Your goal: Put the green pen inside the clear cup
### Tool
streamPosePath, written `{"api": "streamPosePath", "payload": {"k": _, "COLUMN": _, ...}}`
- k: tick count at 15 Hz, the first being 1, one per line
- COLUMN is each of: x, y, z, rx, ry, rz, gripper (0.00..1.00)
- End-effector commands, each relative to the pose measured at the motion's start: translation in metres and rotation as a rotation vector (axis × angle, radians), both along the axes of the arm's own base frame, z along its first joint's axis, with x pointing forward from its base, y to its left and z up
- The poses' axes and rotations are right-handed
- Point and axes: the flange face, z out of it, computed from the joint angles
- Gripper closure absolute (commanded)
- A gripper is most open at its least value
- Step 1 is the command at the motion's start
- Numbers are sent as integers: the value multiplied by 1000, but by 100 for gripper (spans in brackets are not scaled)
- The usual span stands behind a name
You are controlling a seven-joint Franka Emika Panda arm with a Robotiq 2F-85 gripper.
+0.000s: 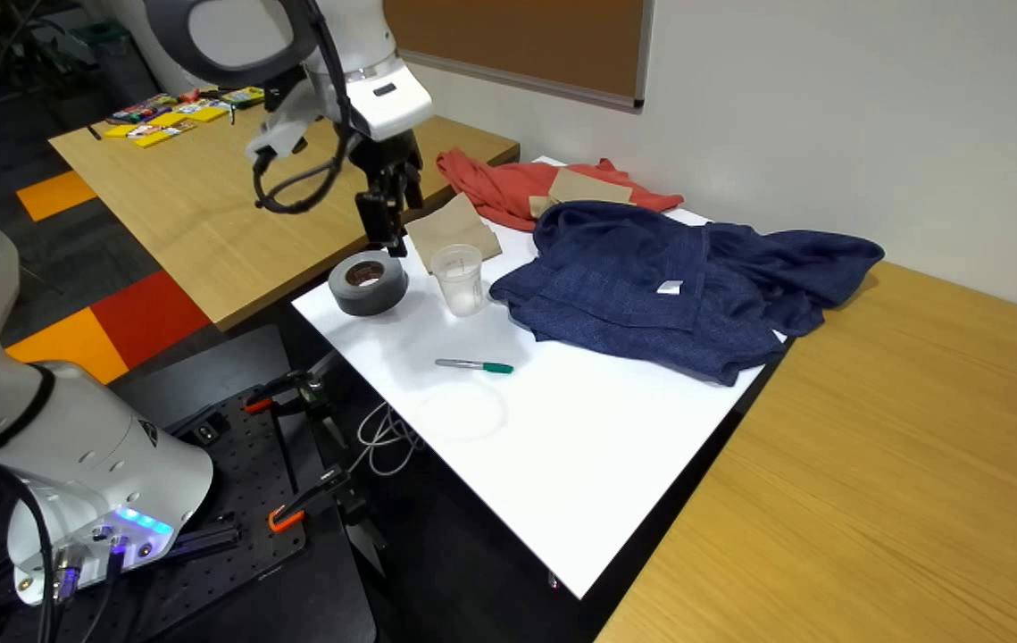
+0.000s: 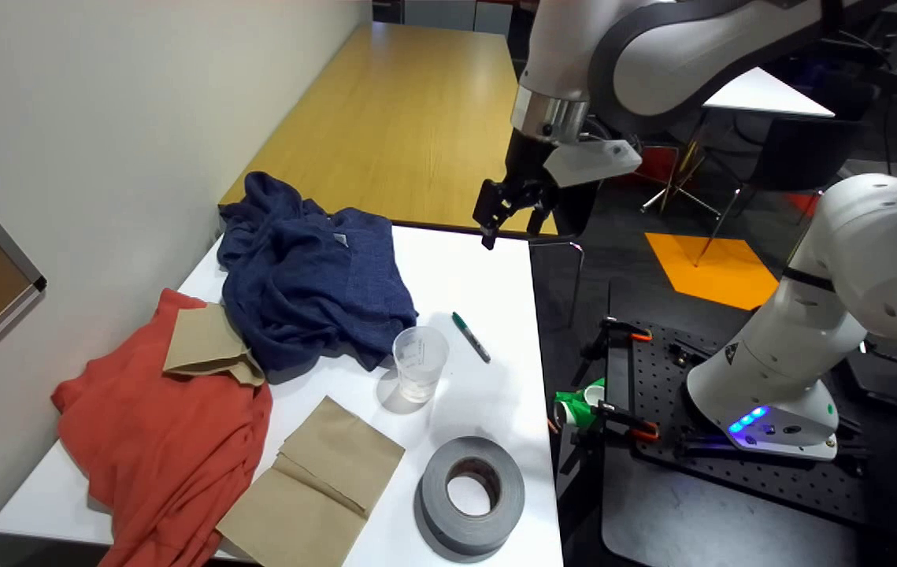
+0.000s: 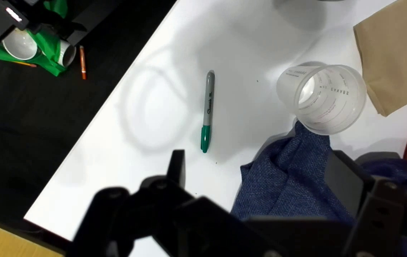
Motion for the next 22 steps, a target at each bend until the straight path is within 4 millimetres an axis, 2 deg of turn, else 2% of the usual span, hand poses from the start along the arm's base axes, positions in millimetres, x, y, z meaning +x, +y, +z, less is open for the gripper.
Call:
{"api": "streamPosePath", "payload": {"k": 1, "x": 15, "y": -2, "z": -40, "rx": -27, "ry": 14, "rz": -71, "gripper": 0}}
{"api": "streamPosePath", "payload": {"k": 7, "x": 34, "y": -9, "z": -111, "rx": -115, "ry": 8, "rz": -149, "gripper": 0}}
{"api": "streamPosePath", "payload": {"k": 11, "x": 38, "y": -17, "z": -150, "rx": -147, "ry": 28, "rz": -140, "gripper": 0}}
{"api": "streamPosePath", "payload": {"k": 15, "x": 45, "y": -24, "z": -174, "rx": -120, "ry": 51, "rz": -91, "gripper": 0}}
{"api": "streamPosePath", "payload": {"k": 22, "x": 68, "y": -27, "z": -193, "rx": -54, "ry": 65, "rz": -32, "gripper": 0}}
